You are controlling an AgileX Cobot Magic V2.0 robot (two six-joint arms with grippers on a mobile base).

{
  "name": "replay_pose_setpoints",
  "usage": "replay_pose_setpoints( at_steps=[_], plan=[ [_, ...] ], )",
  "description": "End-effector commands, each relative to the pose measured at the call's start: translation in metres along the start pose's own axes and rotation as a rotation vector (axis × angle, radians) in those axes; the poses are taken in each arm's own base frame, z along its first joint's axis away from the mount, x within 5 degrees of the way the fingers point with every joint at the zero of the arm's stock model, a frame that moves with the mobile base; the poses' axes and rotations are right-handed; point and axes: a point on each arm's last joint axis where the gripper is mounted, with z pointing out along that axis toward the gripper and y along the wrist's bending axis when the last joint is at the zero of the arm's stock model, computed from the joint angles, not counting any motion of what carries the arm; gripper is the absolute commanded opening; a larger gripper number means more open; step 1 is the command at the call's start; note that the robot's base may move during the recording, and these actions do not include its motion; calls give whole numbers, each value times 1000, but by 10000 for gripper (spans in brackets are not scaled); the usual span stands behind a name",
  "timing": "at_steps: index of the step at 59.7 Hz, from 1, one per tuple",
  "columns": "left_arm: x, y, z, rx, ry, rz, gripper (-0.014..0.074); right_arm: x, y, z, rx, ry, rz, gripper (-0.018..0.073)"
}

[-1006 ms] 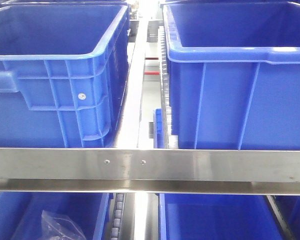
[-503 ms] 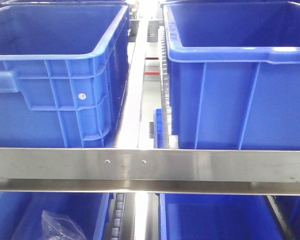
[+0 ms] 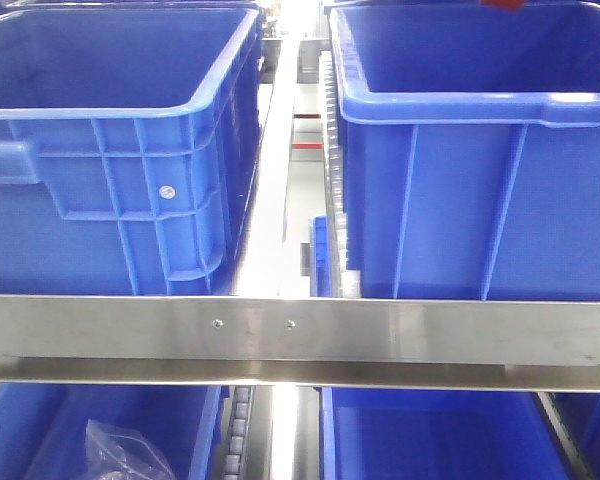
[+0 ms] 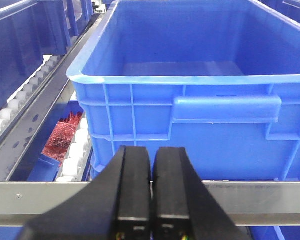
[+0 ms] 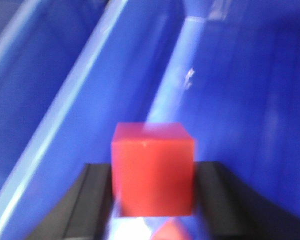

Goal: Pick red cube and place on left shelf

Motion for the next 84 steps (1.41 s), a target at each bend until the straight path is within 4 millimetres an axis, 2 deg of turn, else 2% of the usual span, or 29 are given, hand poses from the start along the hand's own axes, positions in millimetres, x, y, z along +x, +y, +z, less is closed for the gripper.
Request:
replay_pose_setpoints(
  at_steps=[1, 9, 15, 21, 26, 30, 36, 73, 84],
  plan=[
    [-1, 0, 0, 9, -81, -4, 102, -29, -1, -11, 19, -152, -30, 628],
    [-1, 0, 0, 9, -81, -4, 102, -31, -2, -10, 20, -173, -30, 580],
    [-1, 0, 0, 9, -81, -4, 102, -32, -2, -10, 21, -183, -30, 496],
    [-1, 0, 0, 9, -81, -4, 102, -31, -2, -10, 20, -171, -30, 295],
    [-1, 0, 0, 9, -81, -4, 102, -28, -2, -10, 18, -145, -30, 26],
    [-1, 0, 0, 9, -81, -4, 102, -28, -1, -10, 17, -140, -29, 78],
    [-1, 0, 0, 9, -81, -4, 102, -29, 0, -10, 7, -149, -13, 45],
    [-1, 0, 0, 9, -81, -4, 102, -32, 0, -10, -2, -186, 19, 46],
    [-1, 0, 0, 9, -81, -4, 102, -31, -2, -15, 31, -191, -54, 46]
  ],
)
